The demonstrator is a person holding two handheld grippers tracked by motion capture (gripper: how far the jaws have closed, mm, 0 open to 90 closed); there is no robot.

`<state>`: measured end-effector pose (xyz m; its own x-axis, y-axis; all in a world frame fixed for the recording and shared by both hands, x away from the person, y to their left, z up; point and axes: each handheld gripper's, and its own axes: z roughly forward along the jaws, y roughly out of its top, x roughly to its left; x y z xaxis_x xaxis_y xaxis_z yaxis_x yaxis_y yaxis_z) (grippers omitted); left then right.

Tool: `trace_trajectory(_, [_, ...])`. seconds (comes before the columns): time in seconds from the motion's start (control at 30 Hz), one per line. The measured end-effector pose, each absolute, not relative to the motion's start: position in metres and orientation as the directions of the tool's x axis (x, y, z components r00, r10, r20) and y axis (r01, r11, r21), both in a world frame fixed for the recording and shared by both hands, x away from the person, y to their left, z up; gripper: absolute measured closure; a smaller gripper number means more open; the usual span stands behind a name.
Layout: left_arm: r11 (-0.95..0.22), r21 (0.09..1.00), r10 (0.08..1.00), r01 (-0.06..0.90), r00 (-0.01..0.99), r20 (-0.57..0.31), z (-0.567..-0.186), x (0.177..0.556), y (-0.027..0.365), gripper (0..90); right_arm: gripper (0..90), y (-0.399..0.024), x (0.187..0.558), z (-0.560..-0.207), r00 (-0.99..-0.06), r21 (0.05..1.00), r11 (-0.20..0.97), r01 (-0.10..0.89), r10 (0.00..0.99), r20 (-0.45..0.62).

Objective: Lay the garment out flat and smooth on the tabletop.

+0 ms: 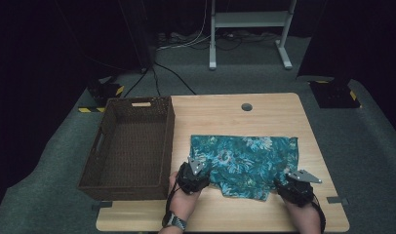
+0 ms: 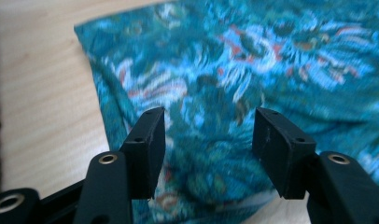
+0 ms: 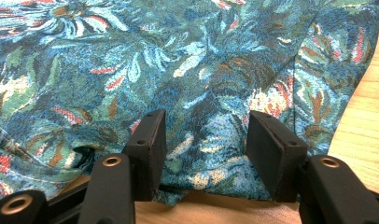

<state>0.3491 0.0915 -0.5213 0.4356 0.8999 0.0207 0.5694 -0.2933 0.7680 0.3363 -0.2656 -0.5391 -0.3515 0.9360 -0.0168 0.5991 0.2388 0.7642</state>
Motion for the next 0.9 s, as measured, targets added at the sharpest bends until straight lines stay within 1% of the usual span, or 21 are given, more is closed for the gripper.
trace_trajectory(0.3, [-0.284, 0.755, 0.903, 0.591, 0.429, 0.004, -0.533, 0.344, 0.098, 44.3, 47.7, -0.265, 0.336, -0.539, -0.349, 0.764, 0.238, 0.599, 0.937, -0.018])
trace_trajectory(0.43, [-0.275, 0.753, 0.904, 0.599, 0.427, -0.010, -0.539, 0.344, 0.098, 45.9, 47.7, -0.265, 0.336, -0.539, -0.350, 0.764, 0.238, 0.599, 0.937, -0.018])
trace_trajectory(0.57, [-0.259, 0.767, 0.905, 0.587, 0.426, -0.020, -0.541, 0.343, 0.099, 48.1, 47.6, -0.265, 0.336, -0.539, -0.350, 0.764, 0.238, 0.599, 0.937, -0.017])
trace_trajectory(0.6, [-0.261, 0.767, 0.903, 0.586, 0.428, -0.020, -0.541, 0.343, 0.100, 53.1, 46.5, -0.265, 0.336, -0.539, -0.352, 0.765, 0.238, 0.599, 0.936, -0.016])
trace_trajectory(0.63, [-0.259, 0.769, 0.904, 0.585, 0.428, -0.020, -0.541, 0.343, 0.100, 55.6, 46.0, -0.266, 0.335, -0.539, -0.357, 0.767, 0.242, 0.594, 0.934, -0.017])
trace_trajectory(0.8, [-0.265, 0.772, 0.900, 0.577, 0.435, -0.016, -0.541, 0.341, 0.100, 63.0, 45.7, -0.269, 0.327, -0.537, -0.356, 0.781, 0.230, 0.581, 0.934, -0.010])
trace_trajectory(0.87, [-0.280, 0.772, 0.894, 0.571, 0.447, -0.007, -0.541, 0.340, 0.100, 63.0, 45.5, -0.271, 0.325, -0.536, -0.352, 0.784, 0.227, 0.578, 0.936, -0.012])
trace_trajectory(0.9, [-0.275, 0.773, 0.895, 0.571, 0.446, -0.011, -0.541, 0.340, 0.100, 66.2, 45.2, -0.276, 0.318, -0.530, -0.332, 0.795, 0.217, 0.567, 0.943, -0.021])
